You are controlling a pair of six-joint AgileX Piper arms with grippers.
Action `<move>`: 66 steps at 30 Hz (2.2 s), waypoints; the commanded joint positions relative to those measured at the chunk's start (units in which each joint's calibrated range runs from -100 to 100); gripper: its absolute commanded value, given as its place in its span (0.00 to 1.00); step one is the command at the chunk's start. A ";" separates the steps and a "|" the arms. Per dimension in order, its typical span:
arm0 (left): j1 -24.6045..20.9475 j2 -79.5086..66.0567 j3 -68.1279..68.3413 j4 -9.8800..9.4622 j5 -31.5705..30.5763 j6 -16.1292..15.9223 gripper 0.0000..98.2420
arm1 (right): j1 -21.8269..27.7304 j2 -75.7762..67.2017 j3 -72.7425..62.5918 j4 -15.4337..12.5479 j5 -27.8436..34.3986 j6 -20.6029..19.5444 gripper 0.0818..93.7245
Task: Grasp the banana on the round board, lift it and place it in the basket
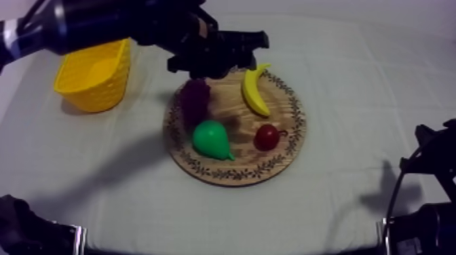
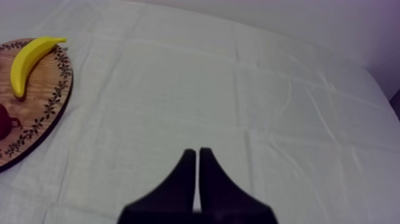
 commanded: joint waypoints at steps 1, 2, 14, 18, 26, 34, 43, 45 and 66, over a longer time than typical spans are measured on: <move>-0.52 3.88 -3.62 0.89 2.83 -0.99 0.60 | 0.00 -0.02 -0.03 0.01 0.02 0.02 0.00; -0.80 5.41 -5.13 1.27 4.16 -1.35 0.60 | 0.00 -0.02 -0.03 0.01 0.02 0.02 0.00; -1.59 22.64 -27.96 2.43 22.52 -2.75 0.60 | 0.00 -0.02 -0.03 0.01 0.02 0.02 0.00; -1.51 27.58 -34.60 2.38 27.24 -2.32 0.60 | 0.00 -0.02 -0.03 0.01 0.02 0.02 0.00; -1.74 34.98 -45.71 2.26 35.91 -2.06 0.59 | 0.00 -0.02 -0.03 0.01 0.02 0.02 0.00; -2.15 41.45 -55.49 2.27 44.66 -1.66 0.55 | 0.00 -0.02 -0.03 0.01 0.02 0.02 0.00; -2.55 46.79 -64.20 2.66 50.33 -2.40 0.46 | 0.00 -0.02 -0.03 0.01 0.02 0.02 0.00; -2.86 47.47 -64.90 3.01 50.57 -2.92 0.43 | 0.00 -0.02 -0.03 0.01 0.02 0.02 0.00; -2.69 45.50 -63.98 2.81 50.71 -6.39 0.26 | 0.00 -0.02 -0.03 0.01 0.02 0.02 0.00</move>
